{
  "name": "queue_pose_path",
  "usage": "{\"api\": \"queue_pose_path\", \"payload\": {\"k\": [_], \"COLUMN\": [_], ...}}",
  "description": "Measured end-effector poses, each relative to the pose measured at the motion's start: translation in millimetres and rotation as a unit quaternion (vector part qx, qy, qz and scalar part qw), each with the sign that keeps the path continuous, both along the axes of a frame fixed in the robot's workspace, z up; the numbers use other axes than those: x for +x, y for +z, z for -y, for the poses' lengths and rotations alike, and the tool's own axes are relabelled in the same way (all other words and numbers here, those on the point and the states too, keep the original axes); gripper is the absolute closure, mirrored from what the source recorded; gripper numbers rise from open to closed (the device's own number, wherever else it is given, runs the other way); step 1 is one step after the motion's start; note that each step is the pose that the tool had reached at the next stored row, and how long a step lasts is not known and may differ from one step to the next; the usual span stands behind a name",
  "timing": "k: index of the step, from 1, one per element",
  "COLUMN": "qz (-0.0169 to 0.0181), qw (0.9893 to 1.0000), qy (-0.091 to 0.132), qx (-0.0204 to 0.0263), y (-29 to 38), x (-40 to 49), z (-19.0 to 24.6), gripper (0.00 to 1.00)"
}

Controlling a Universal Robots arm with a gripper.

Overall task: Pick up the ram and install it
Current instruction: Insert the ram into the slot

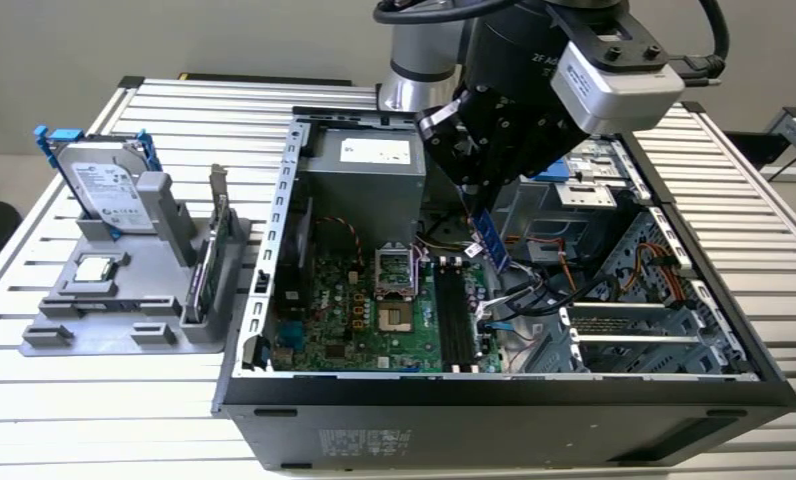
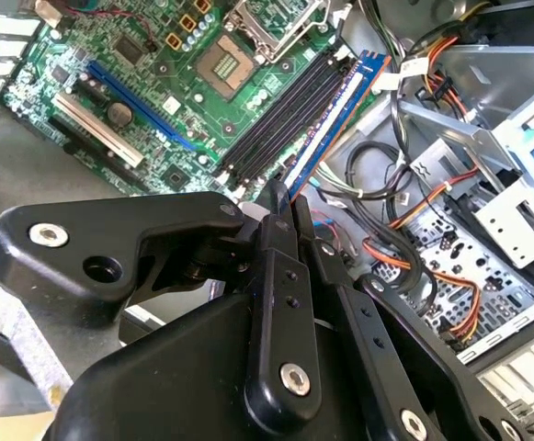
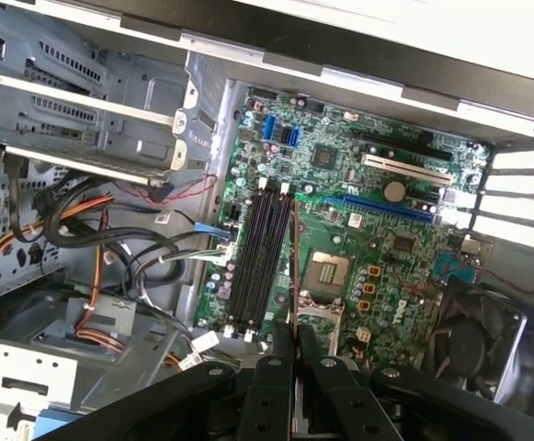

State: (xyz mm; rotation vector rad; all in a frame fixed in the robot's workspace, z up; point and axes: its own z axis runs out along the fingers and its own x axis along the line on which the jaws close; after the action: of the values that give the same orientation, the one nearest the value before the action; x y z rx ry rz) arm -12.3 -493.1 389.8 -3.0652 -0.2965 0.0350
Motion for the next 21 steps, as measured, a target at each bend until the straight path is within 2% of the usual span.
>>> {"api": "queue_pose_path", "payload": {"k": [12, 21], "qz": [0.0, 0.0], "qw": [0.9998, 0.9992], "qy": [-0.019, -0.04], "qx": [0.0, 0.0], "y": [0.0, 0.0], "x": [0.0, 0.0], "z": [0.0, 0.0], "gripper": [1.0, 1.0]}}
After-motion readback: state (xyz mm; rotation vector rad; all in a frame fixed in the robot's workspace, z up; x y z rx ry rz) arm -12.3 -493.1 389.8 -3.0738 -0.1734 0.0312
